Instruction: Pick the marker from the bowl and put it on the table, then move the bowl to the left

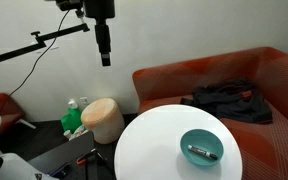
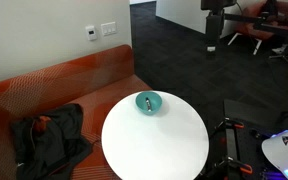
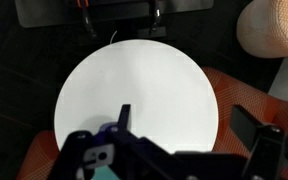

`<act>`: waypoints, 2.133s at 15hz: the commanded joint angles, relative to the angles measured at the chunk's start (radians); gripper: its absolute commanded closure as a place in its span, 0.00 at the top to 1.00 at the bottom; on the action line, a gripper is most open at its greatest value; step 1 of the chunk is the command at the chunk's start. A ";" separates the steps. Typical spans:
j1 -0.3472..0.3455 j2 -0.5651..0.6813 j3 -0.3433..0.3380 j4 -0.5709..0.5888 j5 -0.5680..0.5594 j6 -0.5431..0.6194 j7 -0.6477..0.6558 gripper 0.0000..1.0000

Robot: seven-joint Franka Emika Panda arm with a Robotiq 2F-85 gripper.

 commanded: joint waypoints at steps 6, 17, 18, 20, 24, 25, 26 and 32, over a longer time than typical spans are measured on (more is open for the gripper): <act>-0.011 0.001 0.009 0.002 0.002 -0.002 -0.002 1.00; -0.059 0.072 0.016 -0.016 -0.007 0.349 0.384 1.00; -0.063 0.082 0.016 -0.028 -0.010 0.392 0.429 1.00; -0.069 0.101 0.012 -0.063 -0.002 0.482 0.494 1.00; -0.079 0.155 0.004 -0.152 -0.003 0.674 0.597 1.00; -0.082 0.177 0.001 -0.165 -0.008 0.714 0.618 1.00; -0.084 0.200 -0.002 -0.179 -0.014 0.759 0.639 1.00; -0.083 0.326 -0.032 -0.184 -0.014 0.824 0.653 1.00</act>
